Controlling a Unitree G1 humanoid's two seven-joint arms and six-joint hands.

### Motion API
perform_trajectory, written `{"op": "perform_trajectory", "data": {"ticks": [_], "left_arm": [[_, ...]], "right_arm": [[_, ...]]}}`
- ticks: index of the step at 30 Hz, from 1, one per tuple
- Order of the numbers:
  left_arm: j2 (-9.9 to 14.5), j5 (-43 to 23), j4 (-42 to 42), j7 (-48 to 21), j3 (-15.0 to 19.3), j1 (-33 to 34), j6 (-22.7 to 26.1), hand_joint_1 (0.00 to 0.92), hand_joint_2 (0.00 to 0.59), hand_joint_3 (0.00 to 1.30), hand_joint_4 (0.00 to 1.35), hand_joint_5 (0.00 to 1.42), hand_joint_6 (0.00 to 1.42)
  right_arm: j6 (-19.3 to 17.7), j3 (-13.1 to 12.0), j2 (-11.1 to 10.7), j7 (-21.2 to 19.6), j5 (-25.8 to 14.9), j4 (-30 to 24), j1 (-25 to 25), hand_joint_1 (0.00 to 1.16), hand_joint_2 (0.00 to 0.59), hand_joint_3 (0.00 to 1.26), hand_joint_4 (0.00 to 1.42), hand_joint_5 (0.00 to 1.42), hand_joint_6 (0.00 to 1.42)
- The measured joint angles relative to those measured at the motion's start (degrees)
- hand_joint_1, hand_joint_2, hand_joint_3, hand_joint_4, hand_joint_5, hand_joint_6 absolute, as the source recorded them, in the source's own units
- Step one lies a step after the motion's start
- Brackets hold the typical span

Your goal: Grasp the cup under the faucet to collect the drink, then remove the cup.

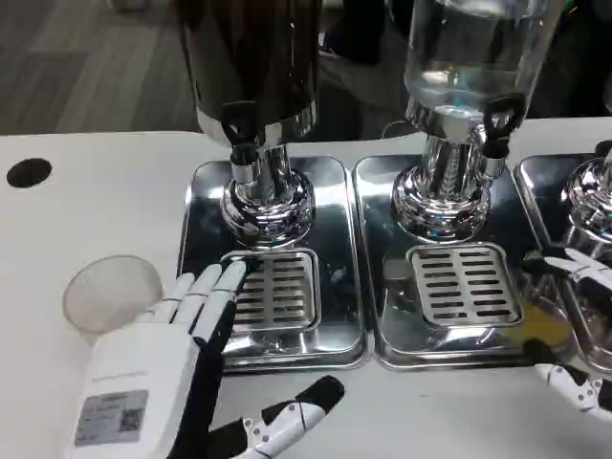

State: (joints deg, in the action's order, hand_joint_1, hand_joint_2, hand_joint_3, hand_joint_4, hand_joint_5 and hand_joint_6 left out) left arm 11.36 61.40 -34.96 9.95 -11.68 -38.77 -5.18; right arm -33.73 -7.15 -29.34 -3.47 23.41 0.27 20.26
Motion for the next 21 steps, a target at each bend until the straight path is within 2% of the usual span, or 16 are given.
{"op": "perform_trajectory", "data": {"ticks": [21], "left_arm": [[0.0, -0.1, 0.0, 0.0, 0.3, 1.1, 0.1, 0.000, 0.083, 0.14, 0.02, 0.12, 0.26]], "right_arm": [[0.0, 0.6, 0.1, 0.0, 0.0, -0.5, 0.0, 0.74, 0.314, 0.28, 0.15, 0.16, 0.06]]}}
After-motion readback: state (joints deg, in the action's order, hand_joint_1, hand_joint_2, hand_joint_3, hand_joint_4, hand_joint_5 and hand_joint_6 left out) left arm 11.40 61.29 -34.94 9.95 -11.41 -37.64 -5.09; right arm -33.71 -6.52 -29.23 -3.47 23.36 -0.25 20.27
